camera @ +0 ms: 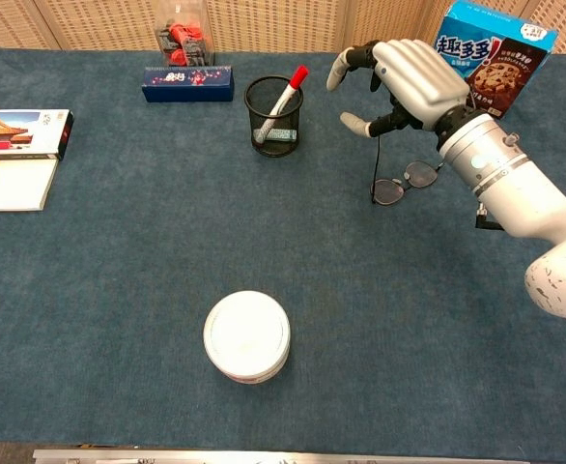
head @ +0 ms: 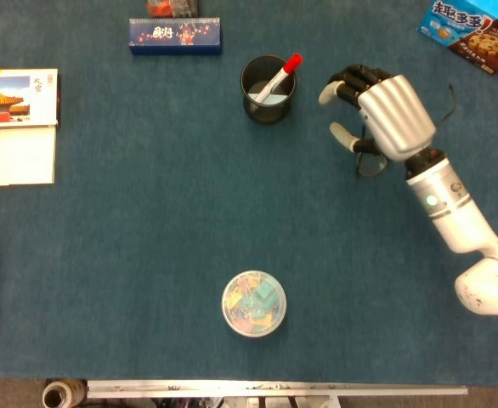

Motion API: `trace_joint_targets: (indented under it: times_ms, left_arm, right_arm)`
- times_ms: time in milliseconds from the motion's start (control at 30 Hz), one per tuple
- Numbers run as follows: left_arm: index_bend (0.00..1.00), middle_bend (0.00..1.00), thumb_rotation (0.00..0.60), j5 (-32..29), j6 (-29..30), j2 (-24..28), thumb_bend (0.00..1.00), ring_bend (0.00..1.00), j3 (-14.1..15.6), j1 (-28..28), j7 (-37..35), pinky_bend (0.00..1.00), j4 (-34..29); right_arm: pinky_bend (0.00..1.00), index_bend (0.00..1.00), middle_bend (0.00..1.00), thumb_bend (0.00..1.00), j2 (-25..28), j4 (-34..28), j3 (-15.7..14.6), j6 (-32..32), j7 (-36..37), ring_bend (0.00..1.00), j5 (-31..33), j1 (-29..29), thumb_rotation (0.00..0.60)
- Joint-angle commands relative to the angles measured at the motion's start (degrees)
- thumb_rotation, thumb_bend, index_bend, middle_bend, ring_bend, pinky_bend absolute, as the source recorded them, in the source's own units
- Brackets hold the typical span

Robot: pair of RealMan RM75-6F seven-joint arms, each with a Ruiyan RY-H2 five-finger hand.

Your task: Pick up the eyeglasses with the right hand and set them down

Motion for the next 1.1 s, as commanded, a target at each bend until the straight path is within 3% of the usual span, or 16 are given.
trace_joint_targets:
  times_ms: [33, 533, 1100]
  left_arm:
    - [0.46, 0.40, 0.600, 0.0, 0.0, 0.0, 0.33, 0.31, 0.0, 0.0, 0.0, 0.45, 0.0]
    - [0.46, 0.40, 0.600, 0.0, -0.2, 0.1, 0.33, 0.31, -0.1, -0.1, 0.9, 0.45, -0.7]
    - [0.46, 0.40, 0.600, -0.2, -0.4, 0.0, 0.33, 0.31, -0.1, -0.1, 1.0, 0.45, -0.8]
  right_arm:
    - [0.44, 0.43, 0.40, 0.27, 0.3, 0.0, -0.7, -0.6, 0.0, 0.29, 0.2, -0.2, 0.600]
    - [0.44, 0.43, 0.40, 0.28, -0.2, 3.8, -3.6, -1.6, -0.3, 0.29, 0.8, -2.0, 0.600]
    - [0.44, 0.43, 0.40, 0.28, -1.0, 7.6, -4.7, -1.9, -0.2, 0.29, 0.9, -2.9, 0.600]
